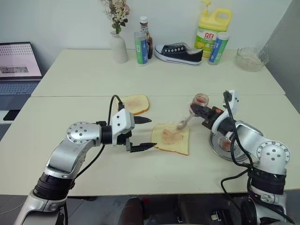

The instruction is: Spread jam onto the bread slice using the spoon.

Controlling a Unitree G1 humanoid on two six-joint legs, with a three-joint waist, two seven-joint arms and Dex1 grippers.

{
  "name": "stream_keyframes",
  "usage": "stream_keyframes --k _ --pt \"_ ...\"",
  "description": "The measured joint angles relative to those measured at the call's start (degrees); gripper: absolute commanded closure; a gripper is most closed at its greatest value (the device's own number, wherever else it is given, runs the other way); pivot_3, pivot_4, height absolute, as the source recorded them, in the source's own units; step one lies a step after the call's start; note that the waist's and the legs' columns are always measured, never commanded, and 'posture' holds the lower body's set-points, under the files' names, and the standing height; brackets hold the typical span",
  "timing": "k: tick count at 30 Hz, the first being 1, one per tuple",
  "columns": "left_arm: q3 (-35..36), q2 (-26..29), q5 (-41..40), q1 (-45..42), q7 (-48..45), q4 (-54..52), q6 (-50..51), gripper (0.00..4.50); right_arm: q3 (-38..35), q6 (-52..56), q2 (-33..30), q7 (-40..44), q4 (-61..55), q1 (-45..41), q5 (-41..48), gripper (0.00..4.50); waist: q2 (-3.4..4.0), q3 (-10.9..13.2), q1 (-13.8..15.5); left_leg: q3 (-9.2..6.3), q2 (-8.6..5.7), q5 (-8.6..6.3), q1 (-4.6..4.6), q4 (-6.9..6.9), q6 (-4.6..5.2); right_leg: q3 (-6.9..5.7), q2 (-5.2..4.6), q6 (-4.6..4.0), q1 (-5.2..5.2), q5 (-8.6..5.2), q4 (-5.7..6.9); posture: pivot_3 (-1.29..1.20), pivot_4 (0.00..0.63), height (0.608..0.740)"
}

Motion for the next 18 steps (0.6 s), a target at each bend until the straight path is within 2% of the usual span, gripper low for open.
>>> stream_keyframes --k 9,14,18 --pt "-0.49 -1.24 -0.98 -6.87 -0.01 0.9 2.71 0.0 0.37 -2.85 -1.26 -4.79 -2.0 -1.17 3.35 4.47 -0.01 0.0 0.22 0.01 -0.05 0.0 -0.07 0.03 0.0 -0.02 -0.04 0.0 0.0 0.0 -0.07 0.0 0.15 0.74" --pt "-4.43 -4.99 -1.71 -11.23 -1.37 -0.01 4.8 0.0 -3.66 -5.59 -7.5 -8.93 -7.53 2.09 7.8 4.47 -0.01 0.0 0.29 -0.04 -0.05 0.0 -0.22 0.03 0.0 -0.08 -0.05 0.01 0.0 0.0 -0.26 0.0 0.15 0.74" --pt "-8.2 -9.38 -1.28 -15.15 -2.34 2.17 4.77 0.0 -9.12 -8.61 -13.33 -10.33 -11.17 10.32 9.75 4.47 -0.01 0.0 0.43 -0.06 -0.07 0.0 -0.31 0.03 0.0 -0.09 -0.06 0.01 0.0 0.01 -0.4 0.0 0.15 0.74"
